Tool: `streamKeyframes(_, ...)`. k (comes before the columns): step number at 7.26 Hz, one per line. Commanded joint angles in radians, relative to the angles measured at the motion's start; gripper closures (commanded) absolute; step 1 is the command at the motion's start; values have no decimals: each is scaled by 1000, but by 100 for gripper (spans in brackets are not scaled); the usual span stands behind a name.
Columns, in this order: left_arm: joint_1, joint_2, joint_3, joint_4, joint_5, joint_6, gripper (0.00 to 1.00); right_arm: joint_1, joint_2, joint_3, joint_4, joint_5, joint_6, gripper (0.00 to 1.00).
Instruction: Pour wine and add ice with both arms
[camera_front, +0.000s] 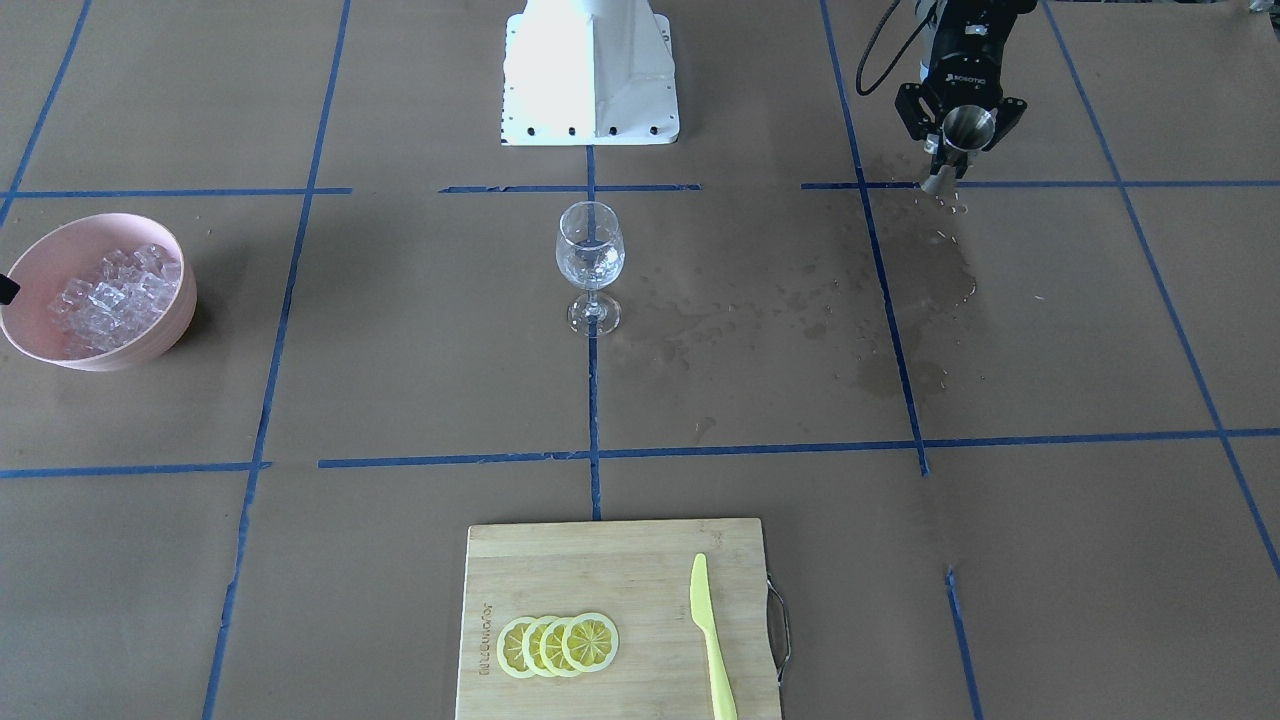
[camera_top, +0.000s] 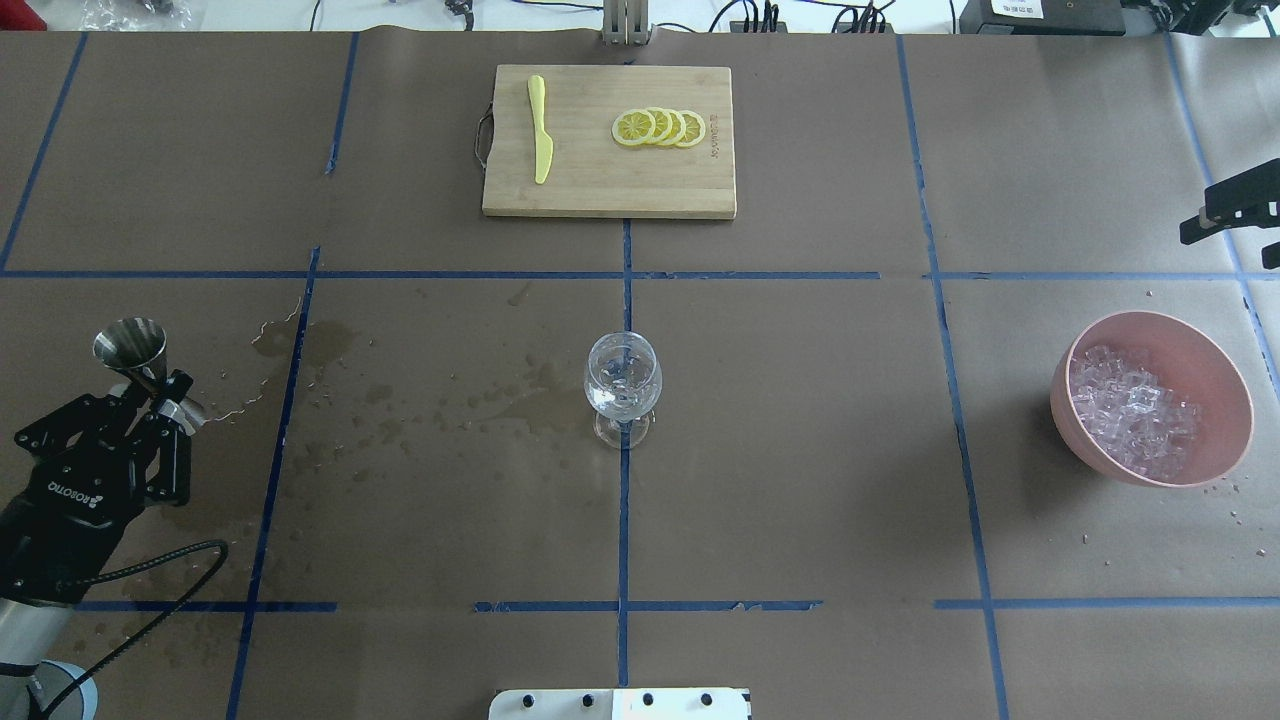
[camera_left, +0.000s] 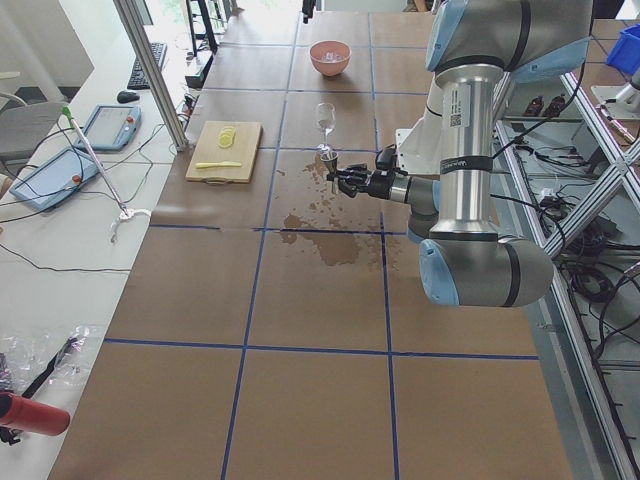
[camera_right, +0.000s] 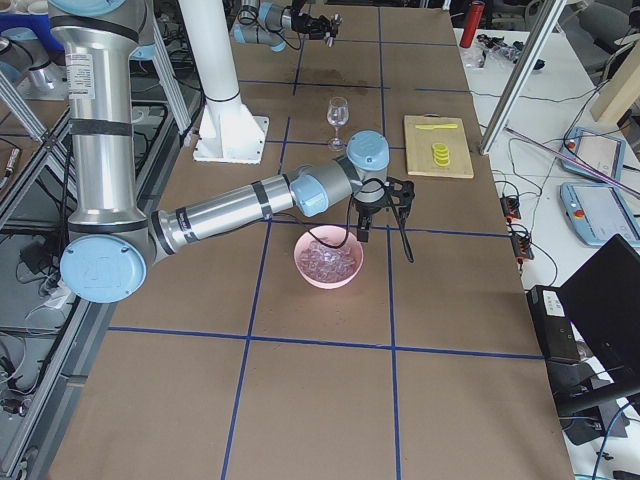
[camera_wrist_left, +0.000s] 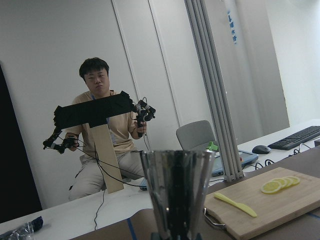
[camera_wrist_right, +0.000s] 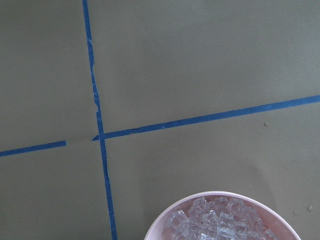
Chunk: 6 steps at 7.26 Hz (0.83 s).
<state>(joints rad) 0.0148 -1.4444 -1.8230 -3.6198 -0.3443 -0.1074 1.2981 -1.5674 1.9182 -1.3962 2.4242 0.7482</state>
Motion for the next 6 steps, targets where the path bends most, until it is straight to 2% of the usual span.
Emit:
streamKeyframes(1, 7, -1, 2, -2, -7, -71, 100, 0, 0, 2, 0, -1, 0, 0)
streamKeyframes(5, 10, -10, -7, 10, -4, -164, 100, -2, 1, 4, 0, -8, -1, 0)
streamKeyframes(6, 7, -8, -7, 73, 17, -166, 100, -2, 1, 11, 0, -8, 0, 0)
